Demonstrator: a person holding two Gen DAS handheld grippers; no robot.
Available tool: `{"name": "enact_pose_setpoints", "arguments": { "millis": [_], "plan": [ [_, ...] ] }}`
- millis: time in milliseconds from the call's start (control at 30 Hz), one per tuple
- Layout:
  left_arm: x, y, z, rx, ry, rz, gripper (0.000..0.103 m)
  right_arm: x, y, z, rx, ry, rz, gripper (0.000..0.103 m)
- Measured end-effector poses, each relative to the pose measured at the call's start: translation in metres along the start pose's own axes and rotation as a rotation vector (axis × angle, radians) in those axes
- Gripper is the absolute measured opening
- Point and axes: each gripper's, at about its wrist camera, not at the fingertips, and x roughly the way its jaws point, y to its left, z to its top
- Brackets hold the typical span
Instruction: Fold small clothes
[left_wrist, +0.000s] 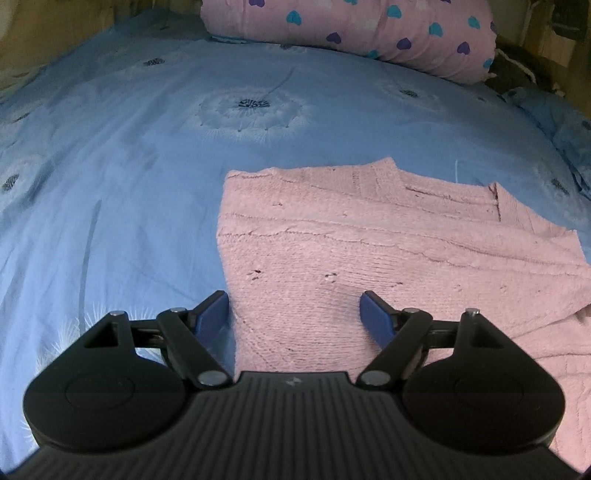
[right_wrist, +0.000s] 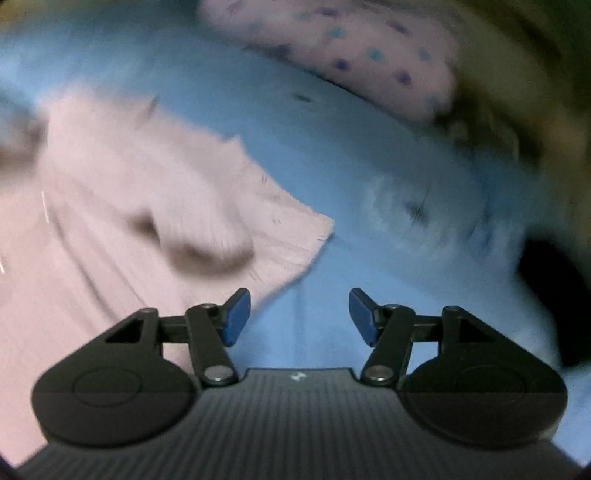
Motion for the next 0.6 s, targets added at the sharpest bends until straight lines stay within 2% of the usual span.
{"name": "enact_pose_setpoints", "arguments": {
  "millis": [33, 133, 267, 367, 600],
  "plan": [
    [0.0, 0.0, 0.0, 0.0, 0.0, 0.0, 0.082, 0.001, -0.01, 0.004, 0.137, 0.002, 0.067, 0.061],
    [0.0, 0.0, 0.0, -0.004, 0.0, -0.005, 0.082, 0.01, -0.028, 0.006, 0.444, 0.028, 0.196, 0.06],
    [-0.001, 0.001, 0.001, -0.009, 0.0, -0.011, 0.082, 0.031, -0.035, 0.004, 0.719, 0.073, 0.33, 0.061],
    [-0.001, 0.001, 0.001, -0.008, -0.001, -0.01, 0.082, 0.043, -0.028, 0.003, 0.802, 0.099, 0.362, 0.061],
    [-0.001, 0.001, 0.001, -0.007, -0.002, -0.01, 0.082, 0.068, -0.011, 0.008, 0.823, 0.139, 0.348, 0.06]
  ]
}}
